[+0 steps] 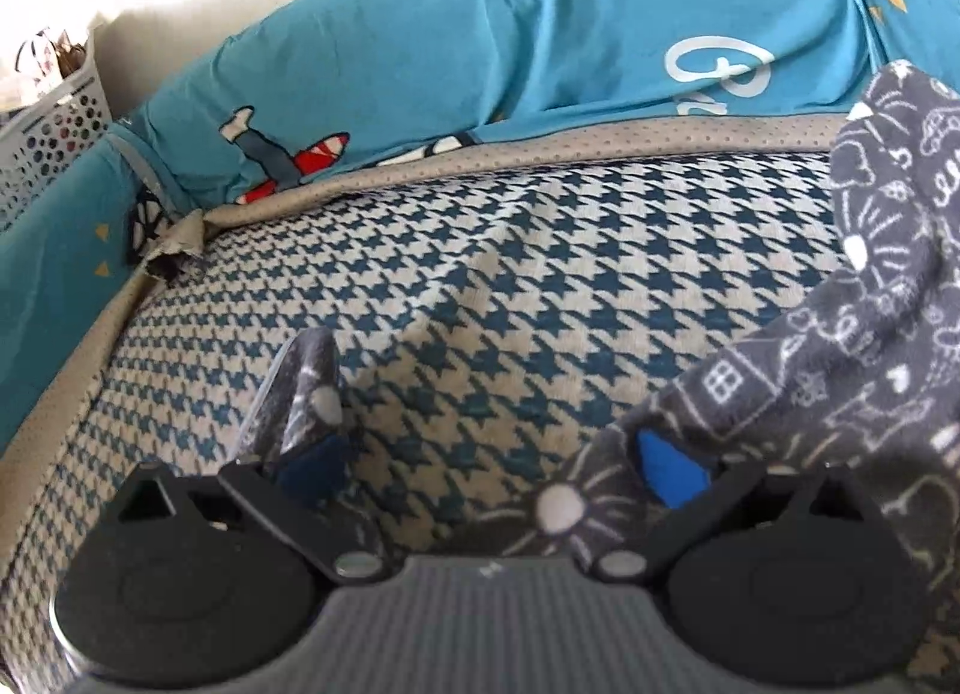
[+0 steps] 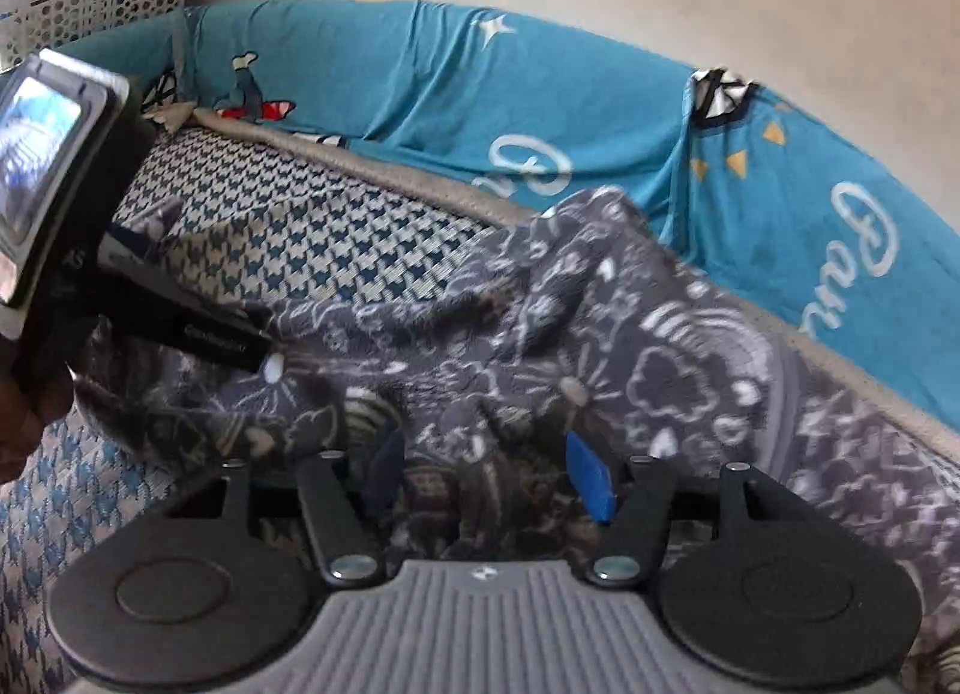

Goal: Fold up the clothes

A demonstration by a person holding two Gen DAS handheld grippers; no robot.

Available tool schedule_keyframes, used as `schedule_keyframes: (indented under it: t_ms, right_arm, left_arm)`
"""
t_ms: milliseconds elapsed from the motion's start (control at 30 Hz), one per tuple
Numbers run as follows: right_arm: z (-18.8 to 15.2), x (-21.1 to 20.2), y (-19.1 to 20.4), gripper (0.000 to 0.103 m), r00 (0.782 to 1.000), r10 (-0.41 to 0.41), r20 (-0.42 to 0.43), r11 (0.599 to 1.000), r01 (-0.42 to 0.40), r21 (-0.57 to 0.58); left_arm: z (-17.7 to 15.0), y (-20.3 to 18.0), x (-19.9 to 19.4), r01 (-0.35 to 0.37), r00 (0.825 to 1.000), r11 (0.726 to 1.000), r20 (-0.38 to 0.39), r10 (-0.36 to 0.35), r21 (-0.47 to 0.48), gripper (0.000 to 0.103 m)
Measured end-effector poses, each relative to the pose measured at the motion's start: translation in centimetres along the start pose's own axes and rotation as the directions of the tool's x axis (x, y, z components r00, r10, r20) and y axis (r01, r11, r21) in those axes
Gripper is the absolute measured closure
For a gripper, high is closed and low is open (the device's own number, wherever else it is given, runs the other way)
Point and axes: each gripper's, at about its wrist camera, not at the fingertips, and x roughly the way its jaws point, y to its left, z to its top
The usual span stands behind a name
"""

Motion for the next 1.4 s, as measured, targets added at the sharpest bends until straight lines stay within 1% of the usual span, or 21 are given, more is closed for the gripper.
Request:
schedule_keyframes:
  t_ms: [100, 200, 267, 300, 333, 367, 433, 467, 500, 567, 633, 700, 733, 767, 800, 867, 967, 1100, 1167, 1233, 1400]
  right_arm:
    - [-0.5, 1.6, 0.9, 0.045, 0.999, -0.001, -0.048, 1.000, 0.000, -0.029]
    - [-0.8, 2.3, 1.9, 0.060, 0.999, -0.011, -0.045, 0.998, 0.008, -0.060]
    - [-0.8, 2.6, 2.4, 0.073, 0.999, -0.023, -0.027, 0.997, 0.021, -0.076]
    - [-0.7, 2.5, 2.5, 0.076, 1.000, -0.019, -0.017, 0.997, 0.018, -0.073]
    - [-0.5, 2.4, 2.7, 0.079, 1.000, -0.014, -0.003, 0.997, 0.014, -0.075]
    - [-0.3, 2.3, 3.0, 0.080, 1.000, -0.007, 0.017, 0.997, 0.008, -0.080]
    - [0.5, 1.9, 3.1, 0.080, 0.997, 0.044, 0.069, 0.998, -0.041, -0.045]
    - [0.9, 1.7, 3.1, 0.080, 0.992, 0.075, 0.098, 0.997, -0.073, -0.022]
    - [1.3, 1.5, 3.1, 0.080, 0.986, 0.111, 0.123, 0.994, -0.112, 0.005]
    - [1.9, 1.2, 3.3, 0.080, 0.968, 0.206, 0.147, 0.976, -0.214, 0.046]
    - [1.9, 1.2, 4.3, 0.080, 0.949, 0.282, 0.139, 0.957, -0.289, 0.035]
    - [1.5, 1.3, 6.1, 0.079, 0.949, 0.302, 0.092, 0.953, -0.299, -0.041]
    - [1.3, 1.4, 6.7, 0.075, 0.954, 0.291, 0.070, 0.955, -0.285, -0.083]
    - [1.2, 1.3, 6.8, 0.068, 0.955, 0.292, 0.061, 0.954, -0.285, -0.096]
    - [1.3, 1.0, 6.5, 0.065, 0.951, 0.305, 0.056, 0.950, -0.299, -0.089]
    - [1.6, 0.2, 5.7, 0.062, 0.944, 0.326, 0.054, 0.944, -0.322, -0.070]
    - [2.0, -1.3, 3.3, 0.062, 0.941, 0.325, 0.093, 0.946, -0.325, -0.019]
    - [2.5, -3.2, -0.2, 0.062, 0.939, 0.312, 0.145, 0.945, -0.322, 0.049]
    - [2.7, -3.7, -2.3, 0.062, 0.949, 0.264, 0.172, 0.955, -0.282, 0.089]
    - [3.0, -3.6, -4.0, 0.062, 0.959, 0.209, 0.191, 0.962, -0.236, 0.134]
    - [3.4, -2.7, -8.8, 0.062, 0.980, 0.046, 0.196, 0.956, -0.100, 0.275]
  left_arm:
    - [0.1, -0.1, 0.0, -0.026, 1.000, 1.000, 0.008, 0.026, 0.013, 0.000]
    - [0.1, -0.4, -0.1, -0.053, 0.998, 0.998, 0.019, 0.053, 0.032, 0.000]
    - [0.0, -0.6, -0.1, -0.097, 0.995, 0.993, 0.039, 0.095, 0.063, 0.000]
    - [0.0, -0.6, -0.1, -0.122, 0.992, 0.989, 0.050, 0.118, 0.080, 0.000]
    - [0.0, -0.7, 0.0, -0.154, 0.987, 0.983, 0.061, 0.149, 0.096, 0.000]
    - [0.0, -0.6, 0.2, -0.209, 0.977, 0.972, 0.071, 0.203, 0.110, 0.000]
    - [0.3, 0.2, 1.4, -0.345, 0.939, 0.931, 0.055, 0.340, 0.120, 0.000]
    - [0.5, 1.1, 1.8, -0.370, 0.929, 0.925, 0.026, 0.369, 0.090, 0.000]
    - [0.8, 2.3, 2.1, -0.371, 0.928, 0.928, -0.013, 0.372, 0.039, 0.000]
    - [1.3, 4.5, 1.9, -0.346, 0.938, 0.936, -0.062, 0.342, -0.061, 0.000]
    - [1.7, 6.0, 1.3, -0.331, 0.943, 0.934, -0.078, 0.322, -0.135, 0.000]
    - [2.1, 6.9, 0.4, -0.282, 0.959, 0.938, -0.065, 0.274, -0.201, 0.000]
    - [2.3, 7.3, -0.1, -0.253, 0.967, 0.939, -0.054, 0.247, -0.233, 0.000]
    - [2.5, 7.4, -0.6, -0.208, 0.978, 0.944, -0.039, 0.205, -0.257, 0.000]
    - [2.6, 7.2, -1.2, -0.153, 0.988, 0.949, -0.023, 0.153, -0.276, 0.000]
    - [2.9, 6.8, -2.4, -0.056, 0.998, 0.953, 0.011, 0.062, -0.299, 0.000]
    - [3.1, 5.4, -4.0, 0.016, 0.997, 0.961, 0.072, 0.004, -0.275, 0.000]
    - [2.9, 3.5, -5.6, 0.117, 0.987, 0.962, 0.134, -0.085, -0.247, 0.000]
    - [2.7, 2.2, -6.4, 0.167, 0.977, 0.959, 0.169, -0.130, -0.230, 0.000]
    - [2.3, 0.9, -6.9, 0.186, 0.969, 0.963, 0.198, -0.147, -0.193, 0.000]
    - [1.6, -1.6, -7.1, 0.225, 0.957, 0.970, 0.205, -0.203, -0.089, 0.000]
